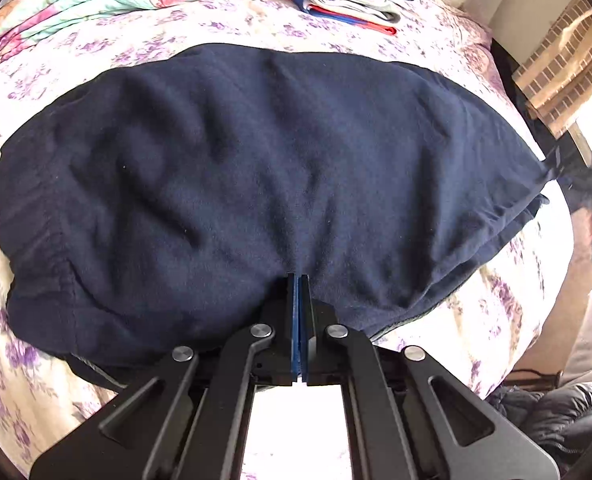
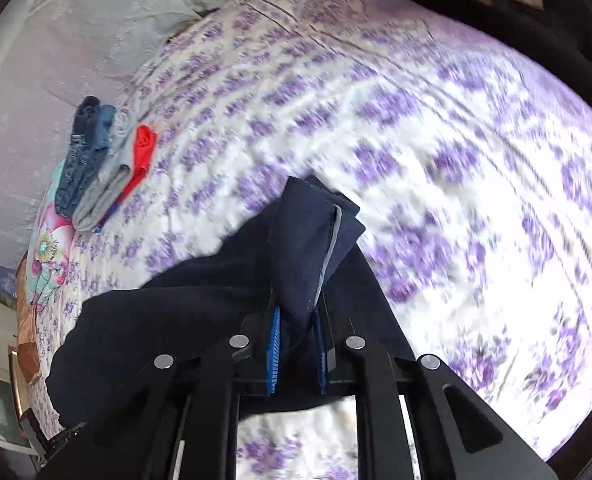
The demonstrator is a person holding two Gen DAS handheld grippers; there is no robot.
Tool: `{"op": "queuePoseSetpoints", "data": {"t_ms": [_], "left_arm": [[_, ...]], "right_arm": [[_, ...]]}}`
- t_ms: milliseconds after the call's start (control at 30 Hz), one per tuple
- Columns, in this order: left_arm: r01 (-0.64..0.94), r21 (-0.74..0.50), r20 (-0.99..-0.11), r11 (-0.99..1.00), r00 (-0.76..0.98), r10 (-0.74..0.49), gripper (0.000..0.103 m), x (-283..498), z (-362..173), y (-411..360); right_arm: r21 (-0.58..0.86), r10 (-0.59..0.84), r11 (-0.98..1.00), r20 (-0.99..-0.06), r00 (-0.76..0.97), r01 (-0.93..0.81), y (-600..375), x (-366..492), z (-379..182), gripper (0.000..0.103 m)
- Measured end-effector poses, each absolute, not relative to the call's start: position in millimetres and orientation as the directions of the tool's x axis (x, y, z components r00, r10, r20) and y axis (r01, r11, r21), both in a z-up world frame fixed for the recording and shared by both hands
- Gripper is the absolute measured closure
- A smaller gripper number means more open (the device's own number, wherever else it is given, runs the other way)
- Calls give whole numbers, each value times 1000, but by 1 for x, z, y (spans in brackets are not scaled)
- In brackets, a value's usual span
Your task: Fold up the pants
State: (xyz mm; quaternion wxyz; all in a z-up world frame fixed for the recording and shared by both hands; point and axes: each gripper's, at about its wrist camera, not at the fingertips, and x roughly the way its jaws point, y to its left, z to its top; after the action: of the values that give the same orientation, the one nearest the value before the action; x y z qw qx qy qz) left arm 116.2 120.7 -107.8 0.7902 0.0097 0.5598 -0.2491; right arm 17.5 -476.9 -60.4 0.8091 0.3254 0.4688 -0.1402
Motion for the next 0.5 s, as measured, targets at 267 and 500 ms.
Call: {"op": "queuePoseSetpoints", "data": {"t_ms": [267, 500], "left_arm": [[446, -156, -922, 882, 255, -292, 102, 111, -97, 107], [423, -134, -907, 896, 311, -283, 102, 89, -74, 101]], "right_arm": [[482, 159, 734, -807, 569, 478, -482, -9, -92, 70], [368, 52, 835, -792, 608, 409, -428, -46, -32, 54]]}}
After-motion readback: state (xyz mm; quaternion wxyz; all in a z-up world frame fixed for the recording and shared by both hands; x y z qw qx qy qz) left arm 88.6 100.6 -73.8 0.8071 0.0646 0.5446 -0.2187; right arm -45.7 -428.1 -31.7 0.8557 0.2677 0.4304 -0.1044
